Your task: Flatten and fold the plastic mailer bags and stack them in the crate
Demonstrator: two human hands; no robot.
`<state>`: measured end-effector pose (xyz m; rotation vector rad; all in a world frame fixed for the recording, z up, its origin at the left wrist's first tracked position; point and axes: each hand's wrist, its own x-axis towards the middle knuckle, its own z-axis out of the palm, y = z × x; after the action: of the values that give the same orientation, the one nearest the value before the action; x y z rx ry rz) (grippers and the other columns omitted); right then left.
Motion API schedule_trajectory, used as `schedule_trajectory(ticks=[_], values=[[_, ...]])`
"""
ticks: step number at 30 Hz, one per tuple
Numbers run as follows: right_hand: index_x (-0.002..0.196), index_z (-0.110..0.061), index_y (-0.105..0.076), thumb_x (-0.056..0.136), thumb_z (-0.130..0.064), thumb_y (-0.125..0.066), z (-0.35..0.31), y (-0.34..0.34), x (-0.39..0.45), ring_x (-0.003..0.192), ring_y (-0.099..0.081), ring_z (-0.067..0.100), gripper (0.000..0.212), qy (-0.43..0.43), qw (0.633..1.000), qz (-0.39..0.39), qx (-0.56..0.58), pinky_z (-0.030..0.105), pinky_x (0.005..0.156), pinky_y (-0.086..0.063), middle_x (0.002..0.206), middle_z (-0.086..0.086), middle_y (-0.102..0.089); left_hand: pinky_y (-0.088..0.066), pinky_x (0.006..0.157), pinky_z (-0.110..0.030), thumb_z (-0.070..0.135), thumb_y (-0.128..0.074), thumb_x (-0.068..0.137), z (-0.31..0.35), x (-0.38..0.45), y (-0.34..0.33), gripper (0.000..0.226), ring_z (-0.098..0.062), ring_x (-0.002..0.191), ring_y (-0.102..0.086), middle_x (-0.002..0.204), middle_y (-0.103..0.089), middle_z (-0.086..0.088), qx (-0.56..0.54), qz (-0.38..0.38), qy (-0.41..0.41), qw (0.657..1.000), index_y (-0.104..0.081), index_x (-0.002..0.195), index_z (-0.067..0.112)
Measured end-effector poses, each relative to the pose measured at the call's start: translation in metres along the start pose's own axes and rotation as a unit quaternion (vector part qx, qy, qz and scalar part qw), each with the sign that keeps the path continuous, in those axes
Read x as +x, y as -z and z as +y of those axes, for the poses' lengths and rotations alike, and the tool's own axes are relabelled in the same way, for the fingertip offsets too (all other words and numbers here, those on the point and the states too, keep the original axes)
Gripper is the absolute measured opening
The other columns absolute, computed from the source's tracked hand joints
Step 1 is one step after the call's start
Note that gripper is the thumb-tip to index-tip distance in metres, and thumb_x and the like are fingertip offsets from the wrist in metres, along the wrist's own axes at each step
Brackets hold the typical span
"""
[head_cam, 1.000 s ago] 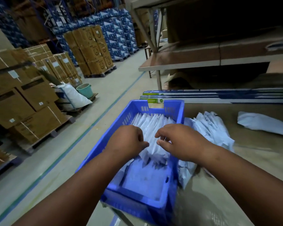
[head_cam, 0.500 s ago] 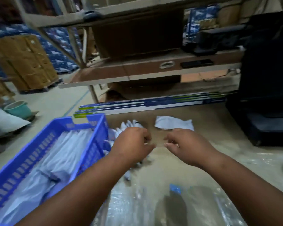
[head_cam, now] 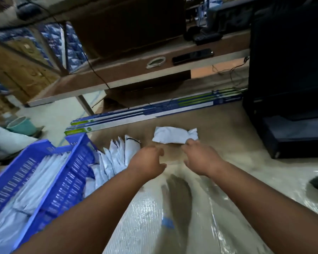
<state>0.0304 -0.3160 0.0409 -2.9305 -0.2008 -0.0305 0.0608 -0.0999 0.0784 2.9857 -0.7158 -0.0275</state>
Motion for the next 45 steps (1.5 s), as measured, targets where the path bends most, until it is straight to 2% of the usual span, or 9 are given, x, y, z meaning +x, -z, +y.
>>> schedule_trajectory(ticks=[4,8,11,14,17,22,28,34,45], values=[[0.137,-0.021,-0.057,0.095,-0.030,-0.055,0.016,-0.028,0.065,0.125,-0.052,0.034,0.043,0.017,1.000,-0.010,-0.017,0.046,0.095,-0.052,0.139,0.009,-0.051,-0.052,0.101,-0.035,0.050,-0.075,0.086,-0.018,0.026,-0.015,0.048,-0.019,0.121,-0.062,0.128,-0.068,0.005,0.010,-0.020,0.008,1.000,-0.068,0.129,0.029],[0.158,-0.023,-0.035,0.097,-0.027,-0.053,0.027,-0.056,0.115,0.144,-0.035,0.037,0.064,-0.022,0.997,-0.044,-0.051,0.057,0.119,-0.033,0.159,0.015,-0.034,-0.053,0.100,-0.037,0.046,-0.075,0.085,-0.029,0.045,-0.033,0.044,-0.018,0.118,-0.063,0.125,-0.070,0.008,-0.021,-0.012,0.029,0.999,-0.070,0.126,0.029],[0.163,-0.025,-0.024,0.094,-0.023,-0.053,0.039,-0.072,0.135,0.143,-0.038,0.040,0.075,-0.054,0.996,-0.062,-0.039,0.059,0.120,-0.031,0.161,0.014,-0.037,-0.055,0.094,-0.037,0.040,-0.076,0.086,-0.031,0.044,-0.049,0.042,-0.020,0.114,-0.063,0.121,-0.069,0.005,-0.031,0.013,0.033,0.999,-0.070,0.126,0.026],[0.150,-0.022,-0.044,0.090,-0.022,-0.057,0.052,-0.082,0.133,0.124,-0.058,0.036,0.061,-0.047,0.998,-0.026,-0.025,0.049,0.105,-0.047,0.141,0.009,-0.059,-0.056,0.090,-0.039,0.035,-0.076,0.086,-0.032,0.041,-0.058,0.044,-0.024,0.112,-0.062,0.116,-0.067,0.004,-0.031,0.021,0.039,0.999,-0.069,0.128,0.024],[0.137,-0.015,-0.059,0.083,-0.015,-0.060,0.053,-0.092,0.109,0.110,-0.063,0.039,0.053,0.001,0.999,0.013,-0.035,0.047,0.096,-0.051,0.124,0.014,-0.068,-0.055,0.091,-0.040,0.032,-0.076,0.087,-0.034,0.032,-0.062,0.046,-0.027,0.112,-0.060,0.120,-0.066,0.000,-0.024,0.043,0.033,0.998,-0.067,0.131,0.020],[0.141,-0.033,-0.059,0.079,-0.015,-0.060,0.037,-0.101,0.051,0.107,-0.067,0.034,0.065,0.043,0.999,0.027,0.007,0.045,0.094,-0.054,0.122,0.003,-0.070,-0.047,0.109,-0.050,0.030,-0.077,0.081,-0.041,0.003,-0.073,0.070,-0.037,0.134,-0.051,0.149,-0.054,-0.014,0.067,0.112,-0.043,0.991,-0.058,0.145,0.012],[0.150,-0.037,-0.052,0.095,-0.022,-0.054,-0.008,-0.129,-0.042,0.139,-0.051,0.024,0.057,0.130,0.991,0.003,0.034,0.048,0.118,-0.038,0.153,-0.005,-0.055,-0.024,0.129,-0.052,0.054,-0.058,0.091,-0.035,-0.057,-0.103,0.091,-0.032,0.161,-0.021,0.174,-0.022,-0.012,0.075,-0.010,-0.049,0.996,-0.023,0.167,0.017],[0.150,-0.032,-0.052,0.088,-0.017,-0.046,-0.057,-0.127,-0.131,0.135,-0.058,0.028,0.064,0.148,0.988,0.033,-0.005,0.057,0.114,-0.043,0.154,0.002,-0.056,-0.044,0.114,-0.061,0.039,-0.059,0.080,-0.047,-0.149,-0.120,0.078,-0.038,0.137,-0.056,0.151,-0.057,-0.017,0.039,0.042,-0.120,0.991,-0.053,0.151,0.008],[0.142,-0.030,-0.058,0.083,-0.023,-0.062,-0.104,-0.119,-0.227,0.133,-0.056,0.017,0.059,0.128,0.991,0.029,0.008,0.050,0.126,-0.026,0.148,-0.005,-0.055,-0.039,0.119,-0.060,0.044,-0.062,0.088,-0.066,-0.250,-0.132,0.073,-0.038,0.145,-0.048,0.155,-0.052,-0.019,0.046,0.070,-0.166,0.983,-0.055,0.150,0.007]])
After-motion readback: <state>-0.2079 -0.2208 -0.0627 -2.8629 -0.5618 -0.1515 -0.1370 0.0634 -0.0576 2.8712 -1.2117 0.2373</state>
